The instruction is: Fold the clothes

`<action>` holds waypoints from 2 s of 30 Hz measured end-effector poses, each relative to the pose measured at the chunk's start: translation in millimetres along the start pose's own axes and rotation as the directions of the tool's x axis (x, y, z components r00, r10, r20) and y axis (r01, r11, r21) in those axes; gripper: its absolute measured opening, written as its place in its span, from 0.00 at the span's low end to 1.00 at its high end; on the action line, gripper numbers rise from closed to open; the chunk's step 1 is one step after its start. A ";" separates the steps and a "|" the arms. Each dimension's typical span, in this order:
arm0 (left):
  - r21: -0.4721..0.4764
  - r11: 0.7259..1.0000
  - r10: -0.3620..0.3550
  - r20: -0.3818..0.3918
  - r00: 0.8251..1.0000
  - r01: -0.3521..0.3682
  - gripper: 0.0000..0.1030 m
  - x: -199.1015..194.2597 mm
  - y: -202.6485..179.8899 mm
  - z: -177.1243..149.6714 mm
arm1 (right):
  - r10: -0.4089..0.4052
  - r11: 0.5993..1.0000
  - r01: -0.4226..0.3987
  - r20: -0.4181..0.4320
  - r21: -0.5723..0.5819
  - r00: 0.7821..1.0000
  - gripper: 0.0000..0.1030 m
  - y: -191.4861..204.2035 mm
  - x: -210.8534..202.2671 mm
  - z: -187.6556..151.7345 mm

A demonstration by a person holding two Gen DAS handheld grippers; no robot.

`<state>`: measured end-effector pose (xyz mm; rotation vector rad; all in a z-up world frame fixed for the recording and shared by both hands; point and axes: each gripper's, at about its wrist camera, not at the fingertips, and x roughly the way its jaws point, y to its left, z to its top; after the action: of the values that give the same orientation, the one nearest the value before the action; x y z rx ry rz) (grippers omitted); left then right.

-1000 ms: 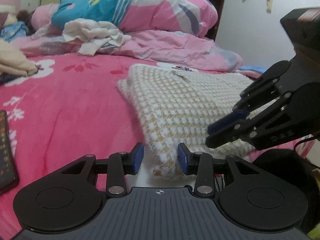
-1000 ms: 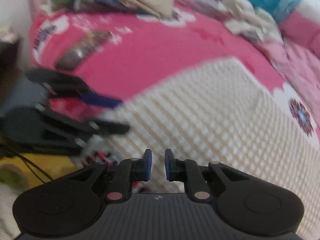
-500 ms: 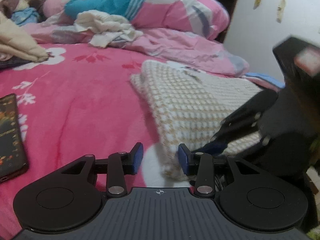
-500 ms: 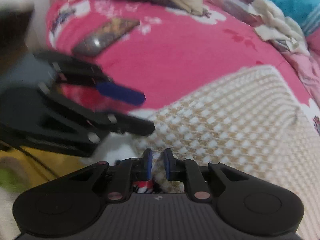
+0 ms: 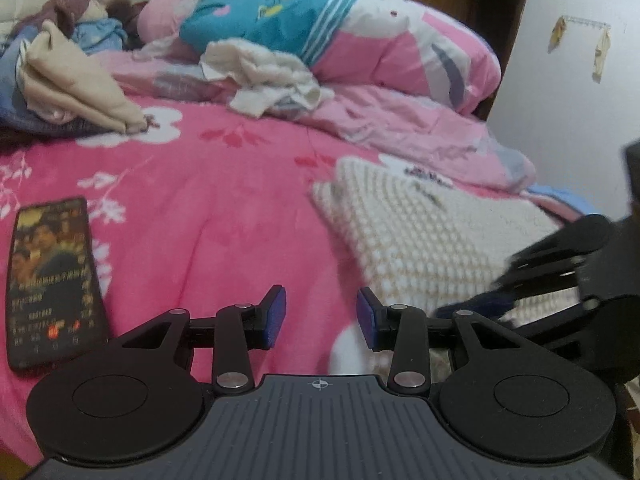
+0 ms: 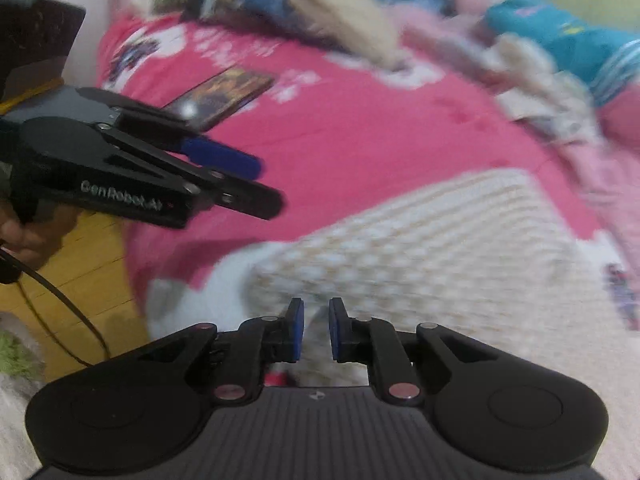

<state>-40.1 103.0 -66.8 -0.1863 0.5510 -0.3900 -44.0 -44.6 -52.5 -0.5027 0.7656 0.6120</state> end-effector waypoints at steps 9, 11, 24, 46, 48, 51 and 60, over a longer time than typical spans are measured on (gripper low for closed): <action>0.148 0.982 -0.128 0.059 0.990 0.118 0.39 20.4 -49.0 36.0 | -0.361 0.863 0.230 0.231 0.450 0.904 0.26 -80.1 -131.3 -66.3; 0.165 0.970 -0.187 0.041 0.981 0.178 0.39 30.5 -62.6 42.9 | -0.384 0.824 0.212 0.244 0.525 0.890 0.26 -92.9 -143.1 -82.2; 0.172 0.945 -0.260 -0.113 0.959 0.277 0.39 118.9 -123.8 25.0 | -0.170 0.758 -0.056 0.281 0.650 0.945 0.25 -169.6 -58.6 -131.2; 0.035 0.973 -0.226 -0.053 0.973 0.228 0.39 150.6 -102.9 48.9 | -0.242 0.511 -0.119 0.275 0.851 0.930 0.01 -312.6 -75.9 -203.0; -0.031 0.970 -0.241 -0.060 0.969 0.239 0.38 158.9 -92.4 48.8 | -0.273 0.434 -0.114 0.251 0.894 0.929 0.00 -335.0 -71.6 -208.6; -0.069 0.965 -0.256 -0.053 0.965 0.252 0.38 161.0 -87.8 49.2 | -0.327 0.363 -0.080 0.208 0.928 0.922 0.02 -358.0 -72.6 -212.2; -0.010 0.972 -0.236 -0.033 0.971 0.236 0.38 159.7 -93.4 46.0 | -0.109 0.582 -0.146 0.255 0.800 0.961 0.13 -331.8 -68.9 -184.7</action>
<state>80.7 -44.0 -78.0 -0.2530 0.5652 -0.6241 50.2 -418.8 -50.0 0.4626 0.6937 0.2718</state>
